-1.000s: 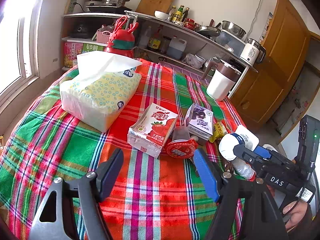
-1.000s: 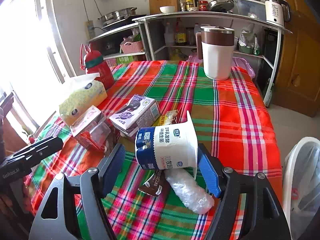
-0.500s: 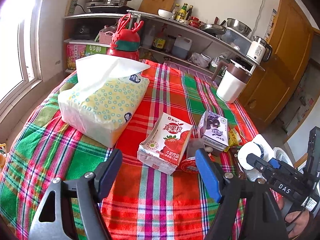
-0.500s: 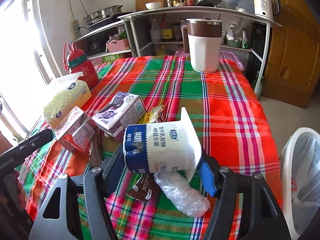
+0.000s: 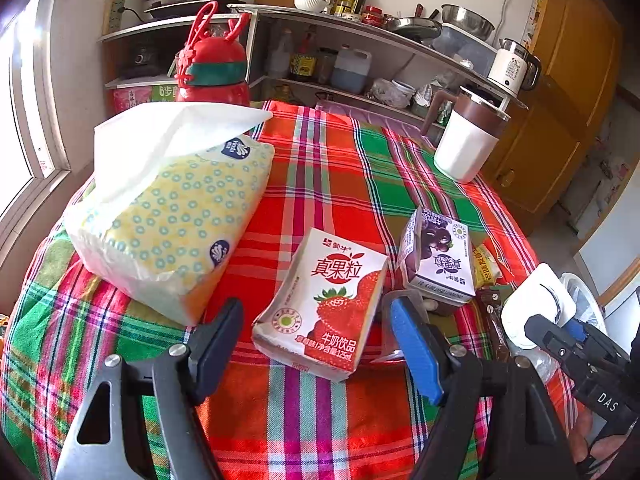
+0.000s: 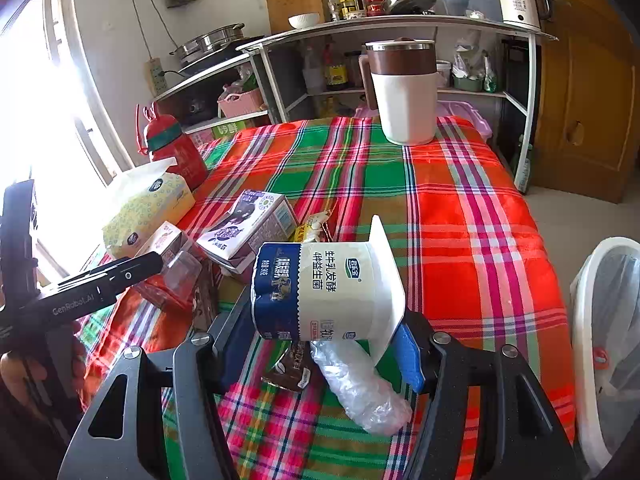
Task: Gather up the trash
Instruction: 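Grasp the strawberry milk carton with left gripper while right holds yogurt cup, then carry carton and yogurt cup to the bin and open left gripper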
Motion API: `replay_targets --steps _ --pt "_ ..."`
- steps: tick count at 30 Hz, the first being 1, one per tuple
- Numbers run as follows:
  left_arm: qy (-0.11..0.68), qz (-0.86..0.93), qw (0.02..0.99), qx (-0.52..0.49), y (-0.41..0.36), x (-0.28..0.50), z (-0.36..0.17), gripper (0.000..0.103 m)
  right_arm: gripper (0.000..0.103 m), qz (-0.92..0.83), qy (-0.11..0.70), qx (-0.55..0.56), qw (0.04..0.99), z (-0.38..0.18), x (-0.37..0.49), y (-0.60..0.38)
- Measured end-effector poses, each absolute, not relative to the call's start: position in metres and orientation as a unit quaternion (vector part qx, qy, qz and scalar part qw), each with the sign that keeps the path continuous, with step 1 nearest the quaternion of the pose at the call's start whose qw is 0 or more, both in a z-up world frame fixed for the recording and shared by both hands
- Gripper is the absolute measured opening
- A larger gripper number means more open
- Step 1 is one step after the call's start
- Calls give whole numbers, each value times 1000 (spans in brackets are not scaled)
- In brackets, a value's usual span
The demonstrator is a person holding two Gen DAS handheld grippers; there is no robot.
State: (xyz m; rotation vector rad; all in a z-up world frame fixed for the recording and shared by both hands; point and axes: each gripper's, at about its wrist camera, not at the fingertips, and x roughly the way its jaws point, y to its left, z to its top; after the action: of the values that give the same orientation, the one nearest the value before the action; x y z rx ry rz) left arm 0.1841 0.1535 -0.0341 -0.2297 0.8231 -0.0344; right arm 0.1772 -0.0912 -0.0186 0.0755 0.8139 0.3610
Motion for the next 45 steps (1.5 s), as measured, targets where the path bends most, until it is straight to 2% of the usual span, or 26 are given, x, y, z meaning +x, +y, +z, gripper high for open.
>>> replay_targets --steps 7,9,13,14,15,35,45 --pt "414 -9 902 -122 155 195 -41 76 62 179 394 52 900 -19 177 -96" --pt "414 -11 902 -123 154 195 -42 69 62 180 393 54 900 -19 176 -97" --pt "415 -17 901 -128 155 193 -42 63 62 182 392 55 900 -19 174 -98" --pt "414 -16 901 -130 155 192 -42 56 62 183 391 55 900 -19 174 -98" --pt "414 -15 901 -131 155 192 -41 55 62 183 390 55 901 -18 172 -99" --pt "376 -9 917 -130 148 157 -9 54 62 179 366 72 910 -2 150 -121" --pt "352 -38 928 -116 119 137 19 54 62 170 352 84 916 9 134 -142"
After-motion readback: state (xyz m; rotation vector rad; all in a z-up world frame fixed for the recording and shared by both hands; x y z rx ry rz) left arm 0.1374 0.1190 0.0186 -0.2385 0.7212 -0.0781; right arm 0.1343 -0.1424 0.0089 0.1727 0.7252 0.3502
